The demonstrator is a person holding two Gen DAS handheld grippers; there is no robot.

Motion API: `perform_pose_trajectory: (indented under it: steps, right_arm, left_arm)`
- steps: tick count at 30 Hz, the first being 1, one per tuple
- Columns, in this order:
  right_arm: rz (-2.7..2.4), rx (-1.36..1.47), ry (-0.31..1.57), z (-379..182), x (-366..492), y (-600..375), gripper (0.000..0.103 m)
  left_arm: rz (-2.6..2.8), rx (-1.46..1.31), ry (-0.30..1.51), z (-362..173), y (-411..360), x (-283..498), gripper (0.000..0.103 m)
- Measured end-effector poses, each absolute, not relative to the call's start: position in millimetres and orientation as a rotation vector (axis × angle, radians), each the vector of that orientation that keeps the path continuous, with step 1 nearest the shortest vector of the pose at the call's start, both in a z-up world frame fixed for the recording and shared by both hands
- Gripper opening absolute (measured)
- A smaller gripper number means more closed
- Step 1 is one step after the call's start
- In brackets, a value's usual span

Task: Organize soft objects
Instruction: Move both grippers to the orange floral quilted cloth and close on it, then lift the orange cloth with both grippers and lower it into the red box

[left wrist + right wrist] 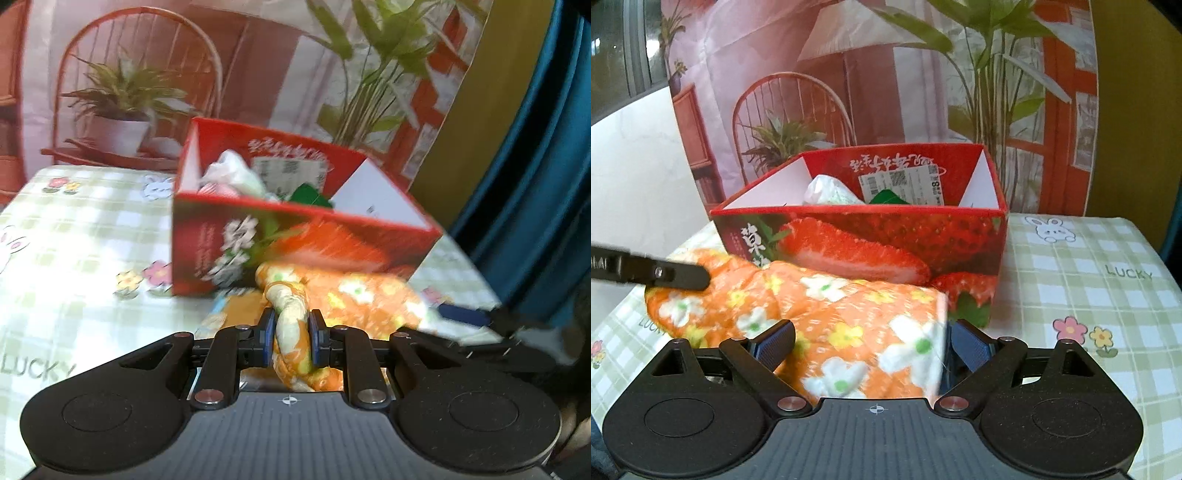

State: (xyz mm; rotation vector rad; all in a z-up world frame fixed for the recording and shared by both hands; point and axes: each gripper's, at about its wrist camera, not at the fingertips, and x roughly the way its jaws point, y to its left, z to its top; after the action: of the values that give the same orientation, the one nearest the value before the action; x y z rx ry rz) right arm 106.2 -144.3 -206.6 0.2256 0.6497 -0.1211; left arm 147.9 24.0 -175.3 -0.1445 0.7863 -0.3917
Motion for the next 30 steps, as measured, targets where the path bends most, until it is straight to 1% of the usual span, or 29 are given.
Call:
perform_pose_trajectory:
  steps: [2,6,13,21,23,25,30]
  right_arm:
    - [-0.124,0.218,0.644,-210.2,104.0,-139.9,0.087]
    - [-0.120,0.204,0.637,-220.3,96.5,-131.7,0.077]
    - [-0.119,0.209,0.610,-227.0,85.4,-131.8,0.073]
    - [-0.108,0.227,0.608,-233.6,83.6,-132.6,0.072]
    - [-0.106,0.226,0.605,-232.2,83.6,-132.7,0.069]
    - [-0.104,0.217,0.600,-229.7,83.1,-131.5,0.060]
    - [-0.082,0.203,0.591,-225.1,81.4,-131.1,0.046]
  left_arm:
    - [-0.385,-0.143,0.810,-186.7,24.4,143.7,0.020]
    - [-0.386,-0.141,0.841,-201.6,25.1,141.9,0.021]
    - [-0.386,-0.152,0.839,-212.0,27.5,142.5,0.022]
    - [-0.390,-0.176,0.841,-217.3,32.7,138.4,0.022]
    - [-0.390,-0.176,0.841,-218.2,32.4,137.6,0.022]
    - [-0.388,-0.174,0.841,-218.3,31.7,136.8,0.022]
    - [-0.384,-0.175,0.842,-217.8,31.2,135.0,0.022]
